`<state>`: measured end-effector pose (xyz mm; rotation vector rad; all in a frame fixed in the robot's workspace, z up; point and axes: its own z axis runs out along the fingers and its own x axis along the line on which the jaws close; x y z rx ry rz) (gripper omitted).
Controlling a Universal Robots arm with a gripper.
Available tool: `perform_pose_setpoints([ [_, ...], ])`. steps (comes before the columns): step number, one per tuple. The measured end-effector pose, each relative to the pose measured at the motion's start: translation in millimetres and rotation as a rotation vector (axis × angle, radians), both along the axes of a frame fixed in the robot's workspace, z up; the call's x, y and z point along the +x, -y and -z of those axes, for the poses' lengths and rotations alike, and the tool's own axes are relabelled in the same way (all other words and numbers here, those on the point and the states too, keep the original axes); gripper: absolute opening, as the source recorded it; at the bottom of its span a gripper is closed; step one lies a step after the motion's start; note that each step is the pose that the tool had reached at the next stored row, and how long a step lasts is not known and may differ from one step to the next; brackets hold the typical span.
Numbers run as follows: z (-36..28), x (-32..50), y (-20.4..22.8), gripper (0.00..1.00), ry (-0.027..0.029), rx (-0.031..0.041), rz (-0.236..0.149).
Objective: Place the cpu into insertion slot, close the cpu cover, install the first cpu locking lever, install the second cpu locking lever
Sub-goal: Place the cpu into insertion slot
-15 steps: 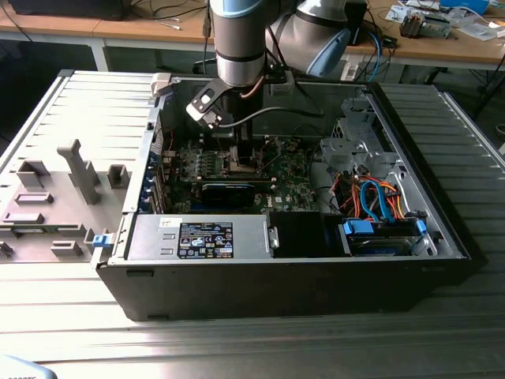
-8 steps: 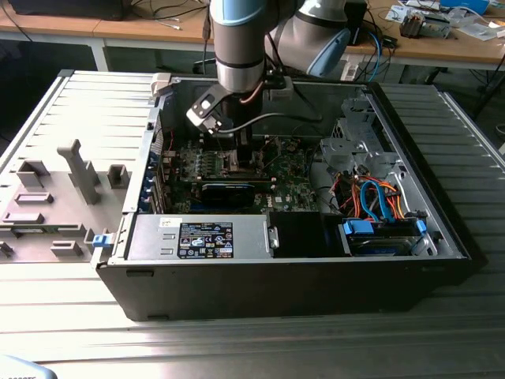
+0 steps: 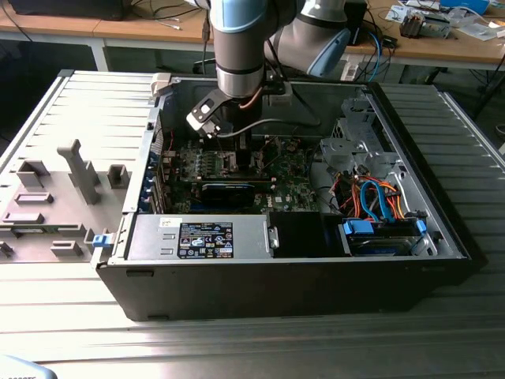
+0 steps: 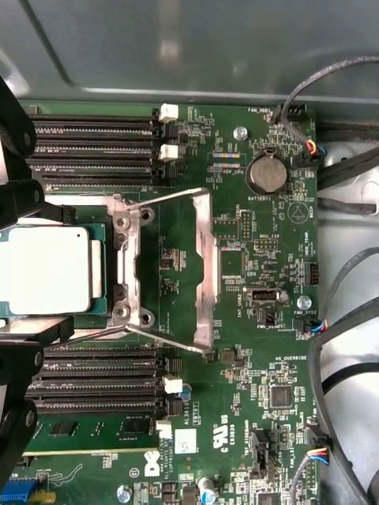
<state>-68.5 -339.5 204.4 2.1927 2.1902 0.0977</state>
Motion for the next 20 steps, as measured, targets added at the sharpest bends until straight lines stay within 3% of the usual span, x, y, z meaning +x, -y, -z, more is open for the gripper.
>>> perform_pose_setpoints([
  [9, 5.9, -0.2, 0.1, 0.54, -0.0005, -0.0008, -0.001],
  [20, 6.5, -0.3, -0.4, 0.54, 0.0001, 0.0011, -0.001],
])
